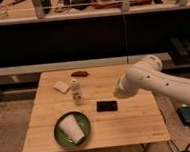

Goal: Knock the bottle over

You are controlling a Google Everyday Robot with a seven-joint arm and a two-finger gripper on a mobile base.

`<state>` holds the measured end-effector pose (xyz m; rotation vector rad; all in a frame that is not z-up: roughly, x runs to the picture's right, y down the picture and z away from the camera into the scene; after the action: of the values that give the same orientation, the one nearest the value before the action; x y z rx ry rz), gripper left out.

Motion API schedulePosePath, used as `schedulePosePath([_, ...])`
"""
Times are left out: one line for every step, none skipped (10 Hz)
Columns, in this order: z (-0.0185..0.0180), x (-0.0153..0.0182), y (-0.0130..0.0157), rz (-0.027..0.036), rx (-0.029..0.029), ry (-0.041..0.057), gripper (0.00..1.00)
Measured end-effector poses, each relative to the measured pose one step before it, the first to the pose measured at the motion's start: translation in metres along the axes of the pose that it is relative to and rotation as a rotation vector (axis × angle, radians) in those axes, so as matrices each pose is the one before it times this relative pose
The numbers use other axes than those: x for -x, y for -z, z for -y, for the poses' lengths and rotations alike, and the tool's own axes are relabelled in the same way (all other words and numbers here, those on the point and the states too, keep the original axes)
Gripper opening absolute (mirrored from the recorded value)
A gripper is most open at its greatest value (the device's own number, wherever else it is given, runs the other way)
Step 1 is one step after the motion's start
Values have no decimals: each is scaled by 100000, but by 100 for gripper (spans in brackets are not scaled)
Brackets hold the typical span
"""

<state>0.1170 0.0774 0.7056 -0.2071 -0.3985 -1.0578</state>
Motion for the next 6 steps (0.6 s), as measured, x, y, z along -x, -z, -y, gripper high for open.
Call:
schedulePosePath([-106,-653,832,-2625,164,6907,30])
schedulePosePath([173,-816,831,-1107,-1069,8254,30])
schedulePosePath([411,-247,397,2521,-1068,3780,30])
schedulePosePath([1036,-49,-254,3231,-613,1451,30])
schedulePosePath([699,91,-339,-335,-2164,1595,30])
schedulePosePath([15,172,-107,-2546,-3739,537,30])
